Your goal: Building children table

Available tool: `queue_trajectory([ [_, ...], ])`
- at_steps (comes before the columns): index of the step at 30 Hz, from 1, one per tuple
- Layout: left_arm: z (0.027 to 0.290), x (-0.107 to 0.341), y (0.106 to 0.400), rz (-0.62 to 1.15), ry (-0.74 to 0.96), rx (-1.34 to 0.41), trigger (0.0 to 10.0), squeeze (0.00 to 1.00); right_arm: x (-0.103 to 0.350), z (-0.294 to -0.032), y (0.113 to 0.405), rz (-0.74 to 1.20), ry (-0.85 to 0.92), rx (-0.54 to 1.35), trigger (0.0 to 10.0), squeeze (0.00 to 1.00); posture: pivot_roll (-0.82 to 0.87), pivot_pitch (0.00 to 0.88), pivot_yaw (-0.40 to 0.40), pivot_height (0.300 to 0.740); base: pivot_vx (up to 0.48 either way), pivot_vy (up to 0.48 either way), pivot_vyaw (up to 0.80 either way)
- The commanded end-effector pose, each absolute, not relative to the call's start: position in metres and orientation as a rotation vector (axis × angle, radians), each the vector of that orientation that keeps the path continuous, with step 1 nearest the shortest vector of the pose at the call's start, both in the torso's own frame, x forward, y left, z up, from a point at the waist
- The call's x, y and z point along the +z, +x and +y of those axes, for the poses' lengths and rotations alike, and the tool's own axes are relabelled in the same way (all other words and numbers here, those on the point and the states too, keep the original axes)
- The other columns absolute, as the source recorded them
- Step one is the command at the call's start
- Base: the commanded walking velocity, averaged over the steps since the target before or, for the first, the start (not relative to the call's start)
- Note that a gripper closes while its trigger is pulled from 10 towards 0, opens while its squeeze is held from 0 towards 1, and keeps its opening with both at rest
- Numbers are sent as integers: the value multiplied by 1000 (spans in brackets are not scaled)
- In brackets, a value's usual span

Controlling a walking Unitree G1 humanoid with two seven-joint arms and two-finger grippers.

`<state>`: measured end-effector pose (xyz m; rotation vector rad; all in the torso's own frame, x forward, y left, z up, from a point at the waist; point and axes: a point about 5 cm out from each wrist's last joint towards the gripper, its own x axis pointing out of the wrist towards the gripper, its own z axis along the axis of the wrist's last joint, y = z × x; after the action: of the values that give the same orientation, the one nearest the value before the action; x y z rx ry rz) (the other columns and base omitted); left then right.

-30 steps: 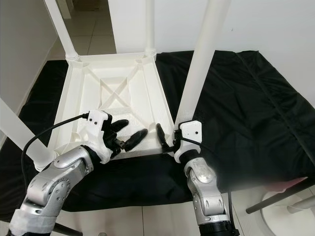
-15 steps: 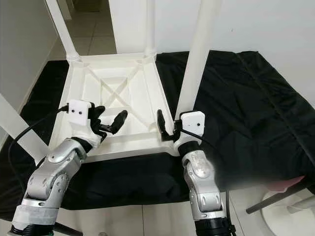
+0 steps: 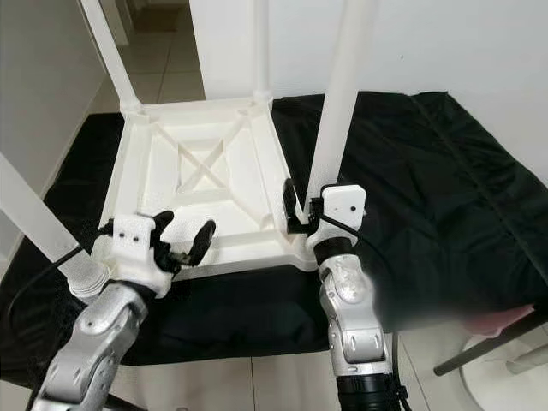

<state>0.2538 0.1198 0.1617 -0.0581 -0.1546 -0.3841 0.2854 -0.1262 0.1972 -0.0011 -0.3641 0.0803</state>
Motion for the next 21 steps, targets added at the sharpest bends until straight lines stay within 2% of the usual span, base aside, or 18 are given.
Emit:
queue_trajectory([
  [1, 122, 166, 250, -171, -60, -418, 10000, 0, 204, -122, 285, -380, -6, 76, 10000, 0, -15, 32, 45, 740, 0, 0, 0],
  [7, 122, 170, 241, -218, -90, -441, 10000, 0, 205, -123, 285, -372, -12, 59, 10000, 0, -6, 34, 37, 740, 0, 0, 0],
  [10, 121, 165, 231, -187, -50, -544, 10000, 0, 206, -122, 284, -372, -20, 55, 10000, 0, 0, 31, 32, 740, 0, 0, 0],
  [12, 115, 158, 211, -132, 12, -762, 10000, 0, 208, -120, 285, -371, -32, 40, 10000, 0, 2, 25, 26, 740, 0, 0, 0],
  [13, 115, 158, 211, -132, 12, -762, 10000, 0, 208, -120, 285, -371, -32, 40, 10000, 0, 2, 25, 26, 740, 0, 0, 0],
  [15, 114, 148, 202, -79, 75, -877, 10000, 0, 209, -120, 287, -366, -41, 24, 10000, 0, 3, 23, 22, 740, 0, 0, 0],
  [21, 112, 141, 207, -45, 136, -913, 10000, 0, 216, -115, 288, -346, -53, 28, 10000, 0, -10, 11, 21, 740, 0, 0, 0],
])
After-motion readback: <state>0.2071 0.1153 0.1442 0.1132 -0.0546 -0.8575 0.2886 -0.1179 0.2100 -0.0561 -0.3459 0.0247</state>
